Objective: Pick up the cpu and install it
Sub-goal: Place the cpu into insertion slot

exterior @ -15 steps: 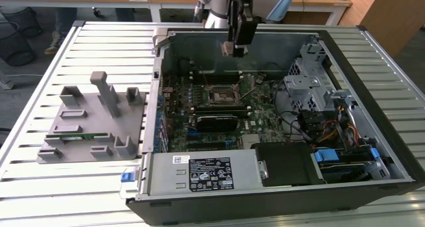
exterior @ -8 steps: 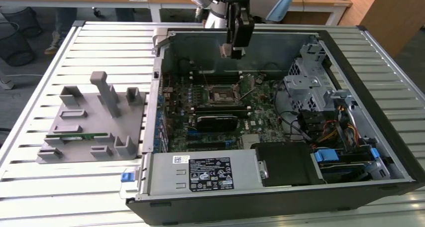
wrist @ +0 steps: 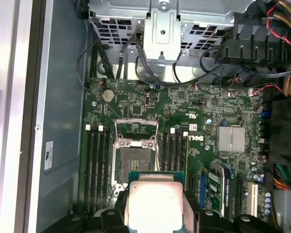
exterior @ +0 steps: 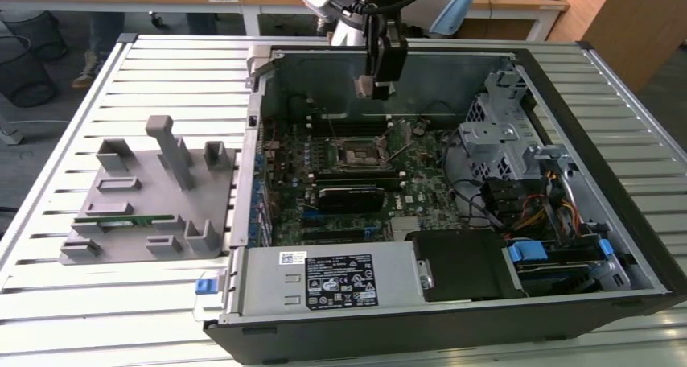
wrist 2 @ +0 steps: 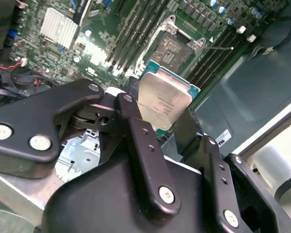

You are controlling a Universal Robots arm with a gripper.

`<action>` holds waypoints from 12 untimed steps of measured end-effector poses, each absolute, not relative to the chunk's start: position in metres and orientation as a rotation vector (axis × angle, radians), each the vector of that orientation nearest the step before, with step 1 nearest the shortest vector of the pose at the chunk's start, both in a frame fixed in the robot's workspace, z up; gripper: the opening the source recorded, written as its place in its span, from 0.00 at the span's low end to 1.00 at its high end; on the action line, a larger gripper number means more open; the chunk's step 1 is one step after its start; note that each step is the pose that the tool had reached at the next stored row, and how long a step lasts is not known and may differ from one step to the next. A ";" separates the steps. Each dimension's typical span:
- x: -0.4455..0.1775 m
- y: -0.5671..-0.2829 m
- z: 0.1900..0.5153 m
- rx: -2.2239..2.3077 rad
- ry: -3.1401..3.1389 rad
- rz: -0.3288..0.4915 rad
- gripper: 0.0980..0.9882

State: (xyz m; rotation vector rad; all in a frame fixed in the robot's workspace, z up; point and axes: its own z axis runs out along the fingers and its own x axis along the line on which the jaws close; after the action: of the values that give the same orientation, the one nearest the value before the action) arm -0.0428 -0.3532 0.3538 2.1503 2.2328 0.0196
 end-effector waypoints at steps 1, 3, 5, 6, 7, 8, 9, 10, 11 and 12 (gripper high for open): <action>-0.043 -0.353 0.352 2.151 2.234 0.021 0.48; -0.043 -0.353 0.349 2.151 2.234 0.022 0.48; -0.043 -0.352 0.345 2.152 2.234 0.022 0.48; -0.043 -0.351 0.343 2.152 2.234 0.022 0.48; -0.043 -0.351 0.341 2.152 2.234 0.022 0.48; -0.043 -0.351 0.339 2.152 2.234 0.023 0.48; -0.043 -0.350 0.338 2.153 2.236 0.027 0.48; -0.043 -0.350 0.337 2.156 2.239 0.034 0.48; -0.043 -0.350 0.336 2.160 2.242 0.041 0.48; -0.043 -0.350 0.334 2.161 2.243 0.045 0.48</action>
State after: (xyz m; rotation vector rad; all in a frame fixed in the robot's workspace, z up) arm -0.0429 -0.3500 0.3341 2.1614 2.2433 0.0449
